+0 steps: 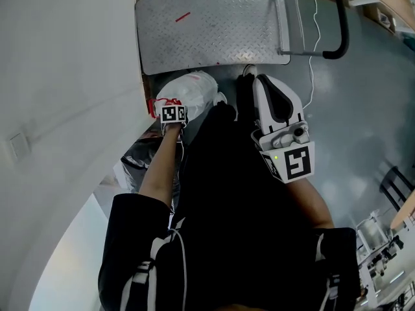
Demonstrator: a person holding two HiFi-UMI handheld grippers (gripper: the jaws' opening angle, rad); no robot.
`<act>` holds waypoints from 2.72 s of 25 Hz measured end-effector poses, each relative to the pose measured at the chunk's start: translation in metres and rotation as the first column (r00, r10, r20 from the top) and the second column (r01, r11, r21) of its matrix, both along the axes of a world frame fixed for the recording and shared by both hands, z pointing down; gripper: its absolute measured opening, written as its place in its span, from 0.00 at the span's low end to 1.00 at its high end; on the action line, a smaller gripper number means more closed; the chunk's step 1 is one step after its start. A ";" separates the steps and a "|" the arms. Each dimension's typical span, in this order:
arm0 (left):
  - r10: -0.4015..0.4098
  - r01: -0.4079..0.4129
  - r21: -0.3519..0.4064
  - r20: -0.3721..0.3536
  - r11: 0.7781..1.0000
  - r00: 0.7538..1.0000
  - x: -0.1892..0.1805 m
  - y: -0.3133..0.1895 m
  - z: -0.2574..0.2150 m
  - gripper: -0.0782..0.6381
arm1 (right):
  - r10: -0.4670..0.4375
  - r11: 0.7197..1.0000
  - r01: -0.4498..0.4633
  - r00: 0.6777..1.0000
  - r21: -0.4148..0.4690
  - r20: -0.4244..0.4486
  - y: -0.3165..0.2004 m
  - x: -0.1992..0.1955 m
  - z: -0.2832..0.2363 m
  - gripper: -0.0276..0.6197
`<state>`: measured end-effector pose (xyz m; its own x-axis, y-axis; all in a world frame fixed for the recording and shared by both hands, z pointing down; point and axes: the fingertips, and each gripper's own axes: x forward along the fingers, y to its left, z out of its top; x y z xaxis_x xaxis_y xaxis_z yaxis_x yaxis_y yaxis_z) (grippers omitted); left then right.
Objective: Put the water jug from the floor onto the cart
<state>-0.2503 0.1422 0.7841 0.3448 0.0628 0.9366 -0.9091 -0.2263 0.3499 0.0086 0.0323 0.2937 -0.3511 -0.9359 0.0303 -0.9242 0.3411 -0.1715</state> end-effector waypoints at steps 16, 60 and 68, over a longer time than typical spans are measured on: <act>0.025 -0.026 0.048 0.016 0.998 1.000 0.042 -0.026 -0.043 0.14 | -0.092 0.995 0.088 0.993 0.057 0.072 -0.058 0.035 -0.013 0.07; -0.138 0.145 0.136 -0.063 0.980 0.988 0.183 -0.229 -0.092 0.14 | -0.073 0.997 0.072 0.997 0.030 0.033 -0.124 0.127 0.000 0.07; -0.128 0.137 0.090 -0.097 0.987 0.987 0.187 -0.263 -0.084 0.14 | 0.027 0.999 -0.027 1.000 -0.022 0.013 -0.155 0.134 0.000 0.07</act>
<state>-0.0633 -0.1212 0.6998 0.4275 -0.0774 0.9007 -0.8989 -0.1426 0.4144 0.1431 -0.1224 0.2942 -0.3262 -0.9442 0.0462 -0.9306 0.3122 -0.1910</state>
